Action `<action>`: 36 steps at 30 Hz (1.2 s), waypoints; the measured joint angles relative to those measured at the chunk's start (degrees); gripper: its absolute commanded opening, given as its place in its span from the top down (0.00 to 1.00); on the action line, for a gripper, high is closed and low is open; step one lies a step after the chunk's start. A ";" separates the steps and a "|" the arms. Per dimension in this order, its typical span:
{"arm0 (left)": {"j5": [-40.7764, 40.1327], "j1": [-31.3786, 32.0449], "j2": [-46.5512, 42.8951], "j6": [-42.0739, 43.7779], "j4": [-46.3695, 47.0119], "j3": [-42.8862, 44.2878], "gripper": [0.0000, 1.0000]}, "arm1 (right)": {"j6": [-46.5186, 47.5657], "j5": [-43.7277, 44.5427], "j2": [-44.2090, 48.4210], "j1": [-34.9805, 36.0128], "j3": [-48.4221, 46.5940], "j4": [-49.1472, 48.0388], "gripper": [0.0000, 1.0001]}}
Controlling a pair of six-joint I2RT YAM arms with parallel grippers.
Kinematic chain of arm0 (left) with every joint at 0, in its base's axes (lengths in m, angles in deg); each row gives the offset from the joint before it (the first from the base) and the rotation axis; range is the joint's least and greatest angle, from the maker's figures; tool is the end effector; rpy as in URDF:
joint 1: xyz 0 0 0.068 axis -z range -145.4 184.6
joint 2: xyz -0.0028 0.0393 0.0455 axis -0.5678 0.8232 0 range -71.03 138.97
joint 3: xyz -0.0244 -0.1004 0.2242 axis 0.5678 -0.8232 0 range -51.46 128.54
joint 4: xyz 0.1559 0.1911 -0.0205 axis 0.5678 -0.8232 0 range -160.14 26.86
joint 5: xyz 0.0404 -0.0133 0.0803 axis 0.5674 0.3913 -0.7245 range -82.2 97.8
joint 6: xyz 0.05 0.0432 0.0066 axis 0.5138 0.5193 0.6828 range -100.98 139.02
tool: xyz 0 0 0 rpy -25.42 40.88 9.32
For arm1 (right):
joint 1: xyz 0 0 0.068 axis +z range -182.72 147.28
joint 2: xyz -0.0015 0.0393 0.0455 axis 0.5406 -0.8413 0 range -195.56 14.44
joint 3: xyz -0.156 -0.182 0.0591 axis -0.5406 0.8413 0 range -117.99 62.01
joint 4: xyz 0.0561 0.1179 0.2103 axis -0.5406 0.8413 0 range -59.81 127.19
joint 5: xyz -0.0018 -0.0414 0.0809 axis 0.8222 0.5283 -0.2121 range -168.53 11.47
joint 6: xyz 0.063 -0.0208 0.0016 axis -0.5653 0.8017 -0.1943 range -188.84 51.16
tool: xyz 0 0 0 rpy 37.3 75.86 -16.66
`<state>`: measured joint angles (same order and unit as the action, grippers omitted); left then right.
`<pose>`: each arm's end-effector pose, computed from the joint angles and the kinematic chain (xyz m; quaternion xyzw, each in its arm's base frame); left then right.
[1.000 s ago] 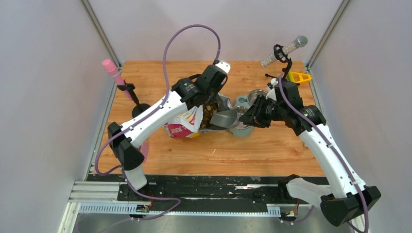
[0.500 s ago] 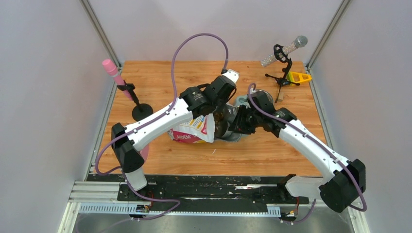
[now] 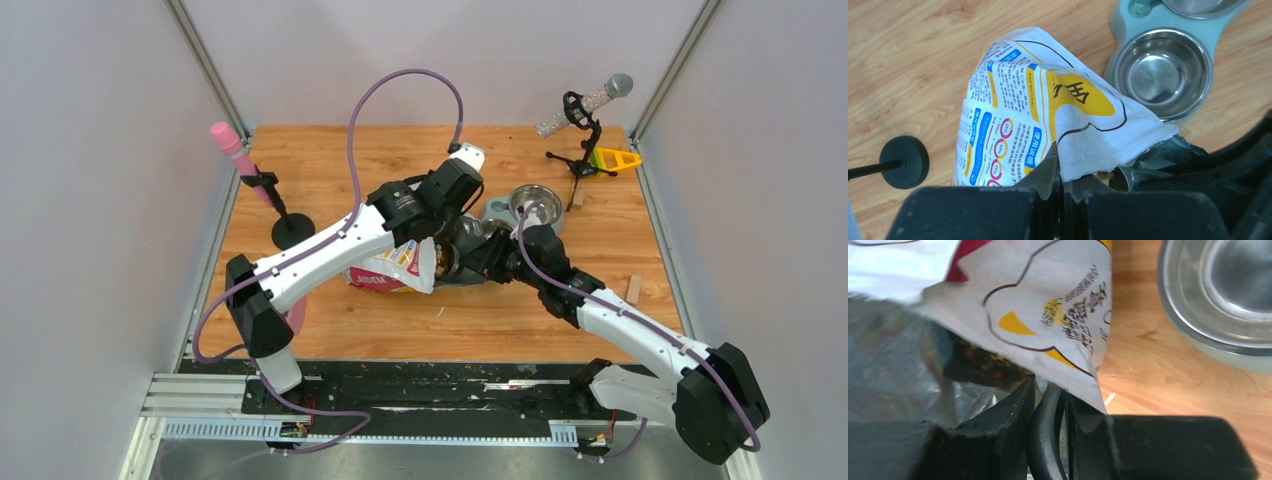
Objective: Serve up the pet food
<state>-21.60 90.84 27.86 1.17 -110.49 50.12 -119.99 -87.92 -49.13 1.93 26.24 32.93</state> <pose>0.2265 -0.2922 0.3342 0.2011 0.8751 -0.0377 0.4386 0.2043 0.1517 0.2077 0.0841 0.8624 0.3885 0.3136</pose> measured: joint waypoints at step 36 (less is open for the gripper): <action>2.47 -13.97 -7.08 0.79 5.68 -4.72 1.00 | -21.40 0.24 7.63 -1.14 -3.67 -4.17 1.00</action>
<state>-19.13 76.88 20.78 1.96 -104.81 45.40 -141.39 -87.68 -41.50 0.79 22.57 28.76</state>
